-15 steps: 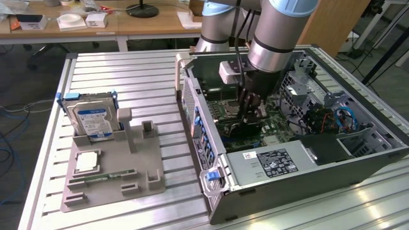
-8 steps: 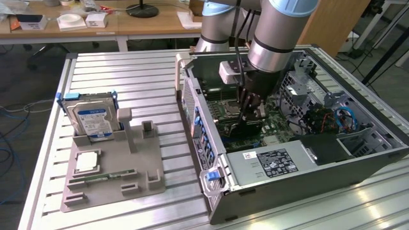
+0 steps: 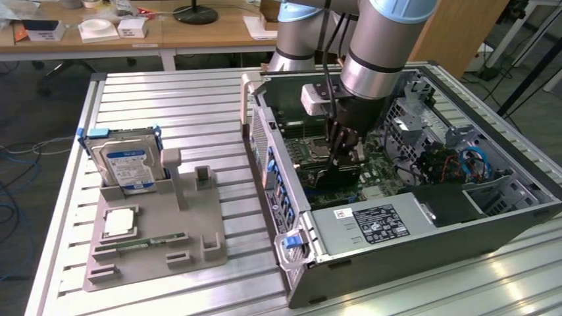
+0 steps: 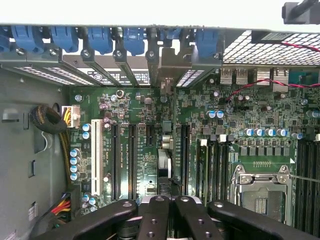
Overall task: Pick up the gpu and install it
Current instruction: 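Press down on the gpu until it lock into place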
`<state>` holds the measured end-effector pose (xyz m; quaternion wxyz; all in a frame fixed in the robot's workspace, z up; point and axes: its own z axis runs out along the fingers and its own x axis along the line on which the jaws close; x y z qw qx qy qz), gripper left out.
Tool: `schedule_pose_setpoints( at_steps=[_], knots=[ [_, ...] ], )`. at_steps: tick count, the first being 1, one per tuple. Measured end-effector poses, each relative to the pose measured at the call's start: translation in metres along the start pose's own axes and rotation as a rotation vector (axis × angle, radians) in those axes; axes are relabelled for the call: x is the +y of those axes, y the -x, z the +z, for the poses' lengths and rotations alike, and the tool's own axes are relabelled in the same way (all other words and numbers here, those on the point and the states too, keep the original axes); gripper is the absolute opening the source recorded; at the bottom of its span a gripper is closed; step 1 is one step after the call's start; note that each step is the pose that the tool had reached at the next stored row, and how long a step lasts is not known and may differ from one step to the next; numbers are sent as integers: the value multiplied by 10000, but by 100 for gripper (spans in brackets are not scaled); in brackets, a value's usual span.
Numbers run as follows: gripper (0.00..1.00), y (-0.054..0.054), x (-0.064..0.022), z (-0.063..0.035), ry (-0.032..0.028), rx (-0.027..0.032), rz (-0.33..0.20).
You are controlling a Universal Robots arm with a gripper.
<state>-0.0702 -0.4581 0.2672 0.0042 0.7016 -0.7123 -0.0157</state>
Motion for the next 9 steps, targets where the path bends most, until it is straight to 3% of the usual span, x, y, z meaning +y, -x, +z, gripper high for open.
schedule_pose_setpoints(
  at_steps=[7, 9],
  knots=[
    [11, 0, 0, 0, 0, 2, 0],
    [11, 0, -1, 29, -1, 27, -1]
  ],
)
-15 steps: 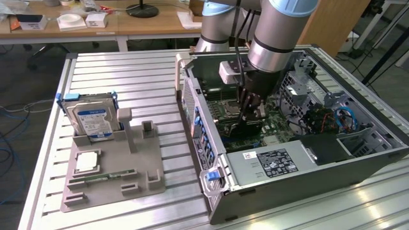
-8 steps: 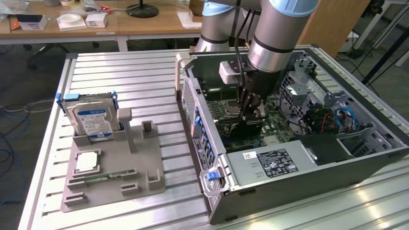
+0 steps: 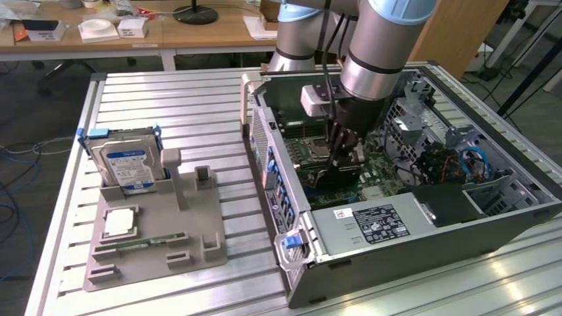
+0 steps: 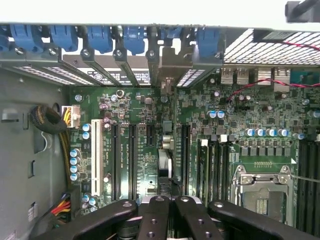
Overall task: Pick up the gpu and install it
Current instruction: 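Press down on the gpu until it lock into place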
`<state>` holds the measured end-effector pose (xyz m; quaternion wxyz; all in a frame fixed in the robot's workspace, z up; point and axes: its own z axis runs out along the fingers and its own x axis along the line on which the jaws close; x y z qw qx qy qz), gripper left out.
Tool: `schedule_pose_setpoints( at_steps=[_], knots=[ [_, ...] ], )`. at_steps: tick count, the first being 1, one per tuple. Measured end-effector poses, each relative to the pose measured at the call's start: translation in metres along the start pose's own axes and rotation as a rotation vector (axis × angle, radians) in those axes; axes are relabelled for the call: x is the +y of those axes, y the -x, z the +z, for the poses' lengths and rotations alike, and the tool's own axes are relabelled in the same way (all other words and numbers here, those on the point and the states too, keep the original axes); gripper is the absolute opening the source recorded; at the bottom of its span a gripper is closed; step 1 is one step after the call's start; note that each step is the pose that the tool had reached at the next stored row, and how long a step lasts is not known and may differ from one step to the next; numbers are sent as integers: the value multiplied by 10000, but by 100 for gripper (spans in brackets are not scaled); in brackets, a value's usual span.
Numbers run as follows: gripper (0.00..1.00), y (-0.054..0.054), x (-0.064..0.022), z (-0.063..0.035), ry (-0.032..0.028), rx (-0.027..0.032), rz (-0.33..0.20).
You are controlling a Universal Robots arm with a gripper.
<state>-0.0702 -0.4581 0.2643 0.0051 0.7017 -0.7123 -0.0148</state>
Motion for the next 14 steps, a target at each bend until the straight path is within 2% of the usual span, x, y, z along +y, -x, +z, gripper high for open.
schedule_pose_setpoints(
  at_steps=[4, 7, 8, 11, 14],
  knots=[
    [11, -3, 0, 48, 5, 28, 1],
    [11, 0, 3, 43, -3, 10, 2],
    [11, 3, 10, 12, -14, -18, 5],
    [11, 2, 39, -134, -5, 12, 2],
    [11, 2, 144, -229, -4, 15, 2]
  ],
)
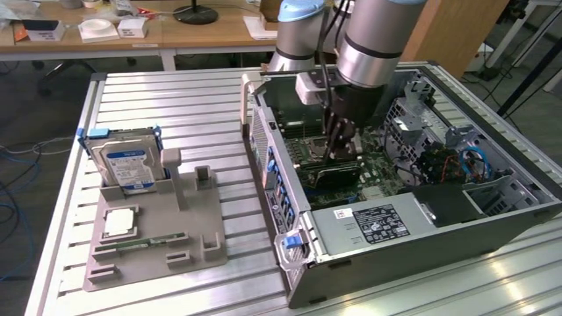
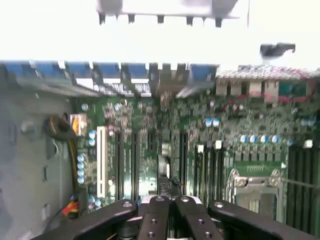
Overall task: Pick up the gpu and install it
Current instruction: 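Press down on the gpu until it lock into place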
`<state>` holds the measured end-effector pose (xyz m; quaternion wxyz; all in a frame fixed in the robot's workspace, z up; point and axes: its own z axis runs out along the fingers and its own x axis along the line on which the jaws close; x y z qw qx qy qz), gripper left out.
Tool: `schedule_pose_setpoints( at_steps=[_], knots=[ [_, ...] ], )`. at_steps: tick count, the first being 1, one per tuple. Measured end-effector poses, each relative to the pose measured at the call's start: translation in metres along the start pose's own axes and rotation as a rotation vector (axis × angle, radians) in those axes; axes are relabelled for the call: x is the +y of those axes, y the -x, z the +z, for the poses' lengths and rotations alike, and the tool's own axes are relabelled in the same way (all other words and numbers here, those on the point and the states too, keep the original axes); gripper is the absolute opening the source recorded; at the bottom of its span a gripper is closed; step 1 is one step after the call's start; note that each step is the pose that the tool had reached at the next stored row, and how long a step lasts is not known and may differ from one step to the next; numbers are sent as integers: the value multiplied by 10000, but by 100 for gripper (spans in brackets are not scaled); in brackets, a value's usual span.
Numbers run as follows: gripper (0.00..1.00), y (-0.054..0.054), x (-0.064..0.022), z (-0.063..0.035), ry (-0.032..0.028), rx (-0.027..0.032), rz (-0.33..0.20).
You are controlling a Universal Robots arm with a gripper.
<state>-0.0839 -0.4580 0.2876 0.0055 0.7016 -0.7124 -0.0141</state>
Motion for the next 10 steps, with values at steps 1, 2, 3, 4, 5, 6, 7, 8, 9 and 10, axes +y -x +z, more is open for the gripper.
schedule_pose_setpoints(
  at_steps=[1, 2, 3, 4, 5, 6, 7, 8, 9, 10],
  knots=[
    [11, 0, 42, -16, 0, -1, 0],
    [11, 0, 81, -29, -1, -2, 1],
    [11, -1, 123, -39, -1, -1, 1],
    [11, 0, 166, -45, 0, 0, 0],
    [11, 0, 211, -46, 0, 0, 0],
    [11, 2, 261, -46, 0, 0, 2],
    [11, 3, 305, -45, 0, -1, 1],
    [11, 4, 350, -44, -1, -1, 0],
    [11, 5, 394, -43, 0, -1, 1],
    [11, 5, 434, -42, -1, -2, 1]
  ],
)
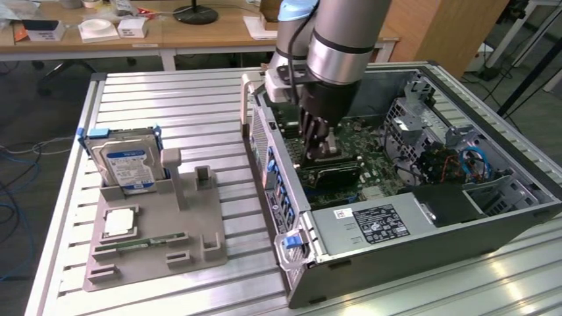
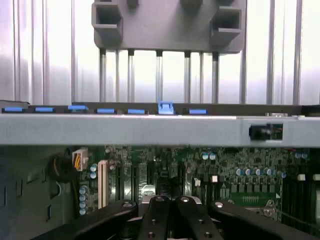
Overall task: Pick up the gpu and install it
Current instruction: 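Press down on the gpu until it lock into place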
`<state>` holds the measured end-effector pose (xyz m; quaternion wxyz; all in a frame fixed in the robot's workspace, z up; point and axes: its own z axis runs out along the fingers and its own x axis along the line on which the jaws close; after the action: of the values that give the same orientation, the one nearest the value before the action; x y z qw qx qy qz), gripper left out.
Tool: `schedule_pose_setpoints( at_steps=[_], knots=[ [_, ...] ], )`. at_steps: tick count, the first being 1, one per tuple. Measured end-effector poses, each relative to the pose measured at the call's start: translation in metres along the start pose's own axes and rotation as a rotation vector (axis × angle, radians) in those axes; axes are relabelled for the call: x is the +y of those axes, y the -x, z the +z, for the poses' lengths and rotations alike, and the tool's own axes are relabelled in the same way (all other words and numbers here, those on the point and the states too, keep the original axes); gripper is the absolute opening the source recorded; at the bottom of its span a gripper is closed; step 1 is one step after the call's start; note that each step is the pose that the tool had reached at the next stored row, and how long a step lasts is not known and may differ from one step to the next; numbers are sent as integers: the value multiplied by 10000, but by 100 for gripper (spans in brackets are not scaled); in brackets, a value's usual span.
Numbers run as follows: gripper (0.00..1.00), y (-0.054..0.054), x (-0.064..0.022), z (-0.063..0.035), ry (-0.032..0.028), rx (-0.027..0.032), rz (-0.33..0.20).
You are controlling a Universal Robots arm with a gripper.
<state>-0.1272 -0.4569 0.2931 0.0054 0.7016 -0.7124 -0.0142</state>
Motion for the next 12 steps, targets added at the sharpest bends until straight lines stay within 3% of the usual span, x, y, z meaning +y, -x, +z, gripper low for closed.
schedule_pose_setpoints(
  at_steps=[2, 3, 4, 7, 8, 10, 12],
  knots=[
    [11, 1, 84, 2, 0, -3, -2],
    [11, 2, 95, 2, 30, -8, 0],
    [11, 2, 98, 2, 118, -36, 1],
    [11, 1, 124, 2, 145, -50, 3],
    [11, 1, 133, 2, 157, -67, 3],
    [11, 1, 139, 3, 240, -164, 0],
    [11, 1, 151, 3, 242, -183, 3]
  ],
)
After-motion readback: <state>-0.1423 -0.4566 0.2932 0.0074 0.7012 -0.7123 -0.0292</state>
